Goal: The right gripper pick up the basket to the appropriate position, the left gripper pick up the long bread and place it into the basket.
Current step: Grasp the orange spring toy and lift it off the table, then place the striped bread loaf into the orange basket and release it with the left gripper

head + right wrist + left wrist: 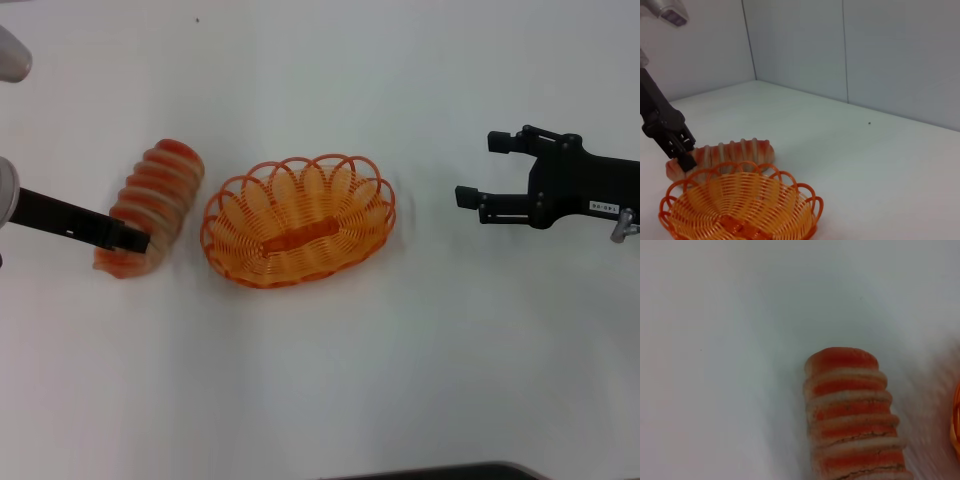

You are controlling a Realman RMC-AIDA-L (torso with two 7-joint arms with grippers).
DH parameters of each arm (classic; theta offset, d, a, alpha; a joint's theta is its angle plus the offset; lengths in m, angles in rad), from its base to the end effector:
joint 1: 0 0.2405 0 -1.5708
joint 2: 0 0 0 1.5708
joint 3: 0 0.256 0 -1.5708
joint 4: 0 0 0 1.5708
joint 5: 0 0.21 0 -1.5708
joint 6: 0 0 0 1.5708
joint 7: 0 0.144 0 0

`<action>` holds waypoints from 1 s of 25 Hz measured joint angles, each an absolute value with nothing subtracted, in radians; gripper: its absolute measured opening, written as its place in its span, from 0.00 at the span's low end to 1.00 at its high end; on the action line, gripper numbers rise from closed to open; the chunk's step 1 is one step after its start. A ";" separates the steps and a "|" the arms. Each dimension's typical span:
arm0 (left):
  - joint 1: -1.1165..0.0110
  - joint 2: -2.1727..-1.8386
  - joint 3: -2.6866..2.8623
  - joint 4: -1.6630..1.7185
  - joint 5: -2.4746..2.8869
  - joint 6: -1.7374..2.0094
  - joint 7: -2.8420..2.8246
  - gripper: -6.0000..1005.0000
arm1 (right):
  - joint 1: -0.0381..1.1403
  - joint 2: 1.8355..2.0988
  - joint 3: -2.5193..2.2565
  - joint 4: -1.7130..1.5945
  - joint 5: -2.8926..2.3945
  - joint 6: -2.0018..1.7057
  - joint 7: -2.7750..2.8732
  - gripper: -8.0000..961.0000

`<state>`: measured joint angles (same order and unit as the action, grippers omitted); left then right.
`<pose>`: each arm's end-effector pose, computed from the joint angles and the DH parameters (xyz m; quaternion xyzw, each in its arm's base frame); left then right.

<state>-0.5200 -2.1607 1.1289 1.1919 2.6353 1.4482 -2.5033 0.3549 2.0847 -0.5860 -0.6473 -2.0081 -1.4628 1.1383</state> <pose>-0.2440 0.3460 -0.0067 -0.8633 -0.4574 0.1059 0.1851 0.3320 0.2900 0.0094 -0.9226 0.2177 0.2016 0.2463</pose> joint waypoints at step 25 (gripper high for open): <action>-0.571 -2.155 1.004 1.421 2.558 1.641 -2.266 0.26 | 0.360 2.084 -0.592 -0.647 -2.008 -1.470 1.145 0.98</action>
